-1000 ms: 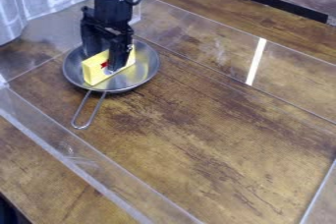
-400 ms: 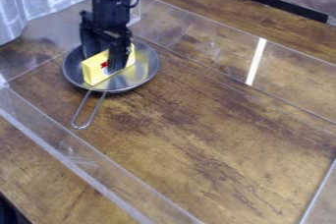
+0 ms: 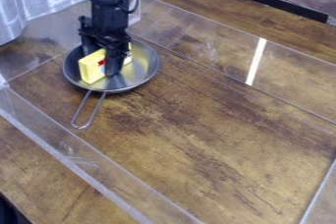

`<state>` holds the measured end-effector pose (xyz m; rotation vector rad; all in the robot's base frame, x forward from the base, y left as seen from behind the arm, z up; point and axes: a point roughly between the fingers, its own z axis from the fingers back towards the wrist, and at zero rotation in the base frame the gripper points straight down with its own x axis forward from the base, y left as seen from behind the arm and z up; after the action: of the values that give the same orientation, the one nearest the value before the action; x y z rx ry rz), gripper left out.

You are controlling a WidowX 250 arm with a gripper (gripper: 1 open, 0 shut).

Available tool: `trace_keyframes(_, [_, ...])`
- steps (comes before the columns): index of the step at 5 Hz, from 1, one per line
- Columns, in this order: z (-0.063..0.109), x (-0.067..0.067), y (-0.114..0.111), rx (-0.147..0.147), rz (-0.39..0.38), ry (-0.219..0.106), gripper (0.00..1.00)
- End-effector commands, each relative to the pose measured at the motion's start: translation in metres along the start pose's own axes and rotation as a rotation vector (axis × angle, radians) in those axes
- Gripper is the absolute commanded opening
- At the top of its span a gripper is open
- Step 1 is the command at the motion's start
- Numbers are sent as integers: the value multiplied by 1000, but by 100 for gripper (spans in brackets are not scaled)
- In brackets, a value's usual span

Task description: Remove the yellow object from inside the silver pan and put it on the table

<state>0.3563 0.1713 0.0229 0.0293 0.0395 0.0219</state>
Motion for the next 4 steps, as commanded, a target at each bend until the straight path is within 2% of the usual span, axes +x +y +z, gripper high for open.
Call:
trace_keyframes(1, [7, 3, 5, 5, 18, -31, 0])
trace_keyframes(4, [-2, -1, -3, 2, -2, -6, 0])
